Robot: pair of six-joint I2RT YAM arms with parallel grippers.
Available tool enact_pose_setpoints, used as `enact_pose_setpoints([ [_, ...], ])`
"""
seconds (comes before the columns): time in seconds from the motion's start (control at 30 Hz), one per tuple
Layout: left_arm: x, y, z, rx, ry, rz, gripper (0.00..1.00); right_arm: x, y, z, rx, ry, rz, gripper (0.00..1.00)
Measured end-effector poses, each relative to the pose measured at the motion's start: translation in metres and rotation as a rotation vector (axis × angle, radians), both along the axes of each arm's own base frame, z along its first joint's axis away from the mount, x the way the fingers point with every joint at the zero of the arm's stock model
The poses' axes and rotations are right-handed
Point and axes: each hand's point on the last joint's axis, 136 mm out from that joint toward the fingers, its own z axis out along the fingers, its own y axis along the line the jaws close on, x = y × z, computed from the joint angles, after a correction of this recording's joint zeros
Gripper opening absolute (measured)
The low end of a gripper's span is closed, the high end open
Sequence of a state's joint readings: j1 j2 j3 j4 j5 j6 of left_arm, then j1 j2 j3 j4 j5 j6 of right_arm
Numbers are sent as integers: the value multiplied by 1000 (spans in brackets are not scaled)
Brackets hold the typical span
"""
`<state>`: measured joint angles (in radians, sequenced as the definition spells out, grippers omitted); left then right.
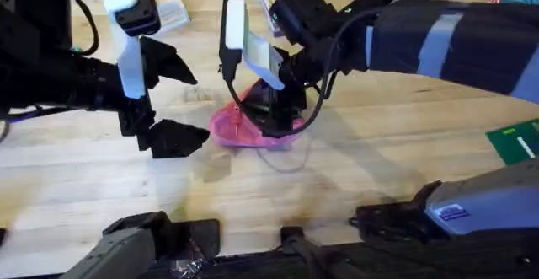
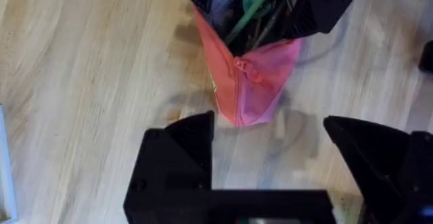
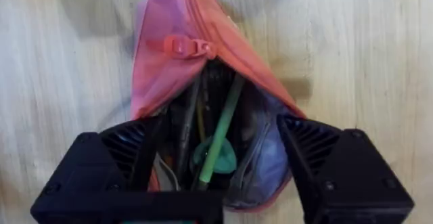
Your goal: Unzip the bag, pick up the pens from the table one at a time and place them inside, then zip the bag closed.
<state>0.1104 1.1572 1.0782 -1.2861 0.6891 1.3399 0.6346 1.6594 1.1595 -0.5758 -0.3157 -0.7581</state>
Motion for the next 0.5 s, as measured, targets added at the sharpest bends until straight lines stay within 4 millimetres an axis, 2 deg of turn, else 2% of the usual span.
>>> enact_pose_setpoints([
  [0.1, 0, 0, 0, 0, 0, 0, 994, -1, 0, 12, 23, -7, -32, 996],
  [0.5, -4, 7, -1, 19, -27, -40, 993, -6, -4, 87, 177, -91, -152, 998],
])
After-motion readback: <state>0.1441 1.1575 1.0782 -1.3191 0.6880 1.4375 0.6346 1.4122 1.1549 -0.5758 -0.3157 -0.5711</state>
